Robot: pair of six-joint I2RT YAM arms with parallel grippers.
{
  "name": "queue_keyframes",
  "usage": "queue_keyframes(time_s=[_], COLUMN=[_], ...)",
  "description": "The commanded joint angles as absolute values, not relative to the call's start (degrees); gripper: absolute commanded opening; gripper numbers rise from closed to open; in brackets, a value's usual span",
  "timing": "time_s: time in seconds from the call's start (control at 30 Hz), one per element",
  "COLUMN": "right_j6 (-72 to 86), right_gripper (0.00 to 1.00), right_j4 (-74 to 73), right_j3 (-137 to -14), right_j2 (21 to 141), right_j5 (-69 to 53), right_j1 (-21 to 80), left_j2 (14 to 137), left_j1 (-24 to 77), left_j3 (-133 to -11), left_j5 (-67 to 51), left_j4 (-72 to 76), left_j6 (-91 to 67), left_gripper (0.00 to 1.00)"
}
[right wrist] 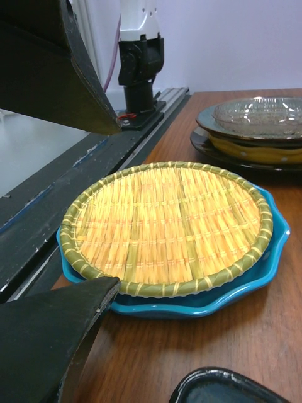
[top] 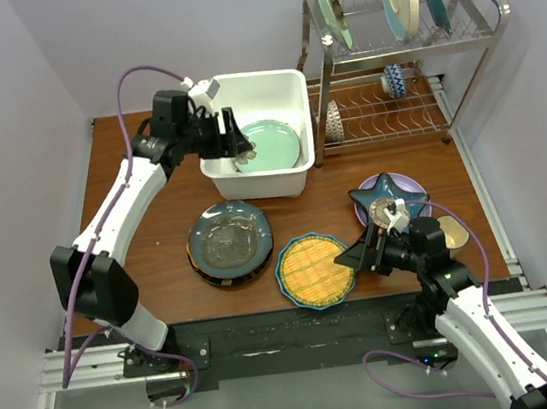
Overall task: Place the plates into the plastic bin on the countertop
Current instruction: Pick up the plate at the center of the board.
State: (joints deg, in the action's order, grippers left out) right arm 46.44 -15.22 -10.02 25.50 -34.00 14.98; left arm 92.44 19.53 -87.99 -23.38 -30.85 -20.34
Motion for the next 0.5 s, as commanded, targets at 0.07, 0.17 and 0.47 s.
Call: queue_keyframes(time_s=[0.07,0.17,0.47], right_j6=[46.5,46.5,45.5], right_gripper=[0.99,0.99,0.99], right_j4=[-13.2,-13.0,-14.9], right_j3=[-9.1,-9.0,-9.7], right_j2=[25.5,25.4,24.8], right_j5=[-34.5,-34.5,-33.8], right_j1=[14.9,14.9,14.9], left_j2=[84.3,82.5,77.3], left_j1=[21.9,22.8,27.6], left_j3=[-81.0,-78.5,-69.1], left_j5=[-26.2,-26.0,-23.5], left_j4=[-26.6,-26.8,-26.3], left_j6=[-22.3,-22.6,-24.2], left_gripper=[0.72,0.72,0.72])
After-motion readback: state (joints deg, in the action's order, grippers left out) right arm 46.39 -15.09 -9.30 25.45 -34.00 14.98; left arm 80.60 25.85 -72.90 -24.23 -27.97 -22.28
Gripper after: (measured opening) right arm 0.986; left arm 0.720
